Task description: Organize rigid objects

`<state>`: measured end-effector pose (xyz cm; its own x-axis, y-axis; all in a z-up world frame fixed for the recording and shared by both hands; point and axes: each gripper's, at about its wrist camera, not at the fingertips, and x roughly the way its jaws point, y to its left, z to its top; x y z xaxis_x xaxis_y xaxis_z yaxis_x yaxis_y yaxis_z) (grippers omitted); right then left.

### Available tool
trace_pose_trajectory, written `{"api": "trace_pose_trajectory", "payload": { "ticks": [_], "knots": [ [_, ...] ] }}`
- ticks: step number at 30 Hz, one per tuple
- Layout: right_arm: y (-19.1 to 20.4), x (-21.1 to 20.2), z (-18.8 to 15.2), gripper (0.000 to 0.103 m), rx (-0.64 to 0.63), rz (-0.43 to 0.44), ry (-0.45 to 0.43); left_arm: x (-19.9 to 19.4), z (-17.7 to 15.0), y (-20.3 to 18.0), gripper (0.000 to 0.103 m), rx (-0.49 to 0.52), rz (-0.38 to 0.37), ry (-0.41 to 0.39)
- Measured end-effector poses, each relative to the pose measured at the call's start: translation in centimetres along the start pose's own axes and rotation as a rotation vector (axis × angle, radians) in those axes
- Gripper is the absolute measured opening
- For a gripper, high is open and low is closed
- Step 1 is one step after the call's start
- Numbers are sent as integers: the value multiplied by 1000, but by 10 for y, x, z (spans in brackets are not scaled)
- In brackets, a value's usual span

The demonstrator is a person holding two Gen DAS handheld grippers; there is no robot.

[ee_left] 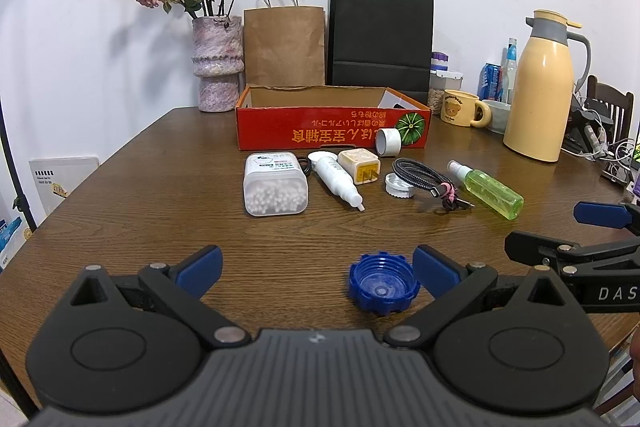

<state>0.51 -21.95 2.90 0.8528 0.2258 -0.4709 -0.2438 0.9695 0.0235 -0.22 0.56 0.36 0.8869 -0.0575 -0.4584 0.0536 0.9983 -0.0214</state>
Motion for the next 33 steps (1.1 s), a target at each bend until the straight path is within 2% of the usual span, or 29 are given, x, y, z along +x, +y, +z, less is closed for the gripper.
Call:
{"api": "trace_pose_trajectory", "payload": {
  "ticks": [5, 18, 29, 33],
  "knots": [
    [-2, -1, -1, 103, 4, -2, 2, 1, -1, -3, 103, 3, -7, 13],
    [-19, 12, -8, 103, 36, -30, 43, 35, -7, -26, 103, 67, -67, 137],
    [-37, 26, -10, 103, 54, -46, 66, 62, -2, -34, 103, 42, -51, 183],
    [-40, 30, -10, 103, 49, -44, 72, 65, -2, -36, 94, 34, -51, 188]
  ]
}}
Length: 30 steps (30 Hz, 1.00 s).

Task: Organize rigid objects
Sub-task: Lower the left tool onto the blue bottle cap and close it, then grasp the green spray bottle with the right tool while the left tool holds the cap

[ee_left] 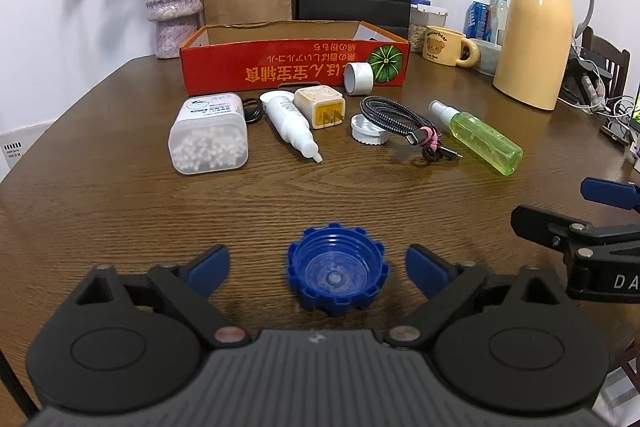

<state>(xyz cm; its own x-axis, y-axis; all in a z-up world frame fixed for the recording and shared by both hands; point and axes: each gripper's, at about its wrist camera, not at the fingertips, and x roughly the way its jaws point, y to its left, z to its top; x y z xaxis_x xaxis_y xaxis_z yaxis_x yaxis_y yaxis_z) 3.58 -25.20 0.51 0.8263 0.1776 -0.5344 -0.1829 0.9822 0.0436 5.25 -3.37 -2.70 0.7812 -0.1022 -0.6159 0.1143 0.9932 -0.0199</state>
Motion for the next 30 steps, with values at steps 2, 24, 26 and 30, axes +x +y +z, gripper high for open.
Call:
{"api": "trace_pose_trajectory", "payload": {
  "ticks": [2, 24, 26, 30],
  "knots": [
    [0, 2, 0, 103, -2, 1, 3, 1, 0, 0, 91, -4, -1, 7],
    [-3, 15, 6, 103, -25, -9, 28, 1, 11, 10, 55, -32, -4, -37],
    [-5, 18, 10, 103, -27, -14, 30, 2, 16, 13, 55, -36, 9, -48],
    [-10, 25, 19, 103, -32, -31, 26, 3, 28, 19, 55, -32, 32, -76]
  ]
}}
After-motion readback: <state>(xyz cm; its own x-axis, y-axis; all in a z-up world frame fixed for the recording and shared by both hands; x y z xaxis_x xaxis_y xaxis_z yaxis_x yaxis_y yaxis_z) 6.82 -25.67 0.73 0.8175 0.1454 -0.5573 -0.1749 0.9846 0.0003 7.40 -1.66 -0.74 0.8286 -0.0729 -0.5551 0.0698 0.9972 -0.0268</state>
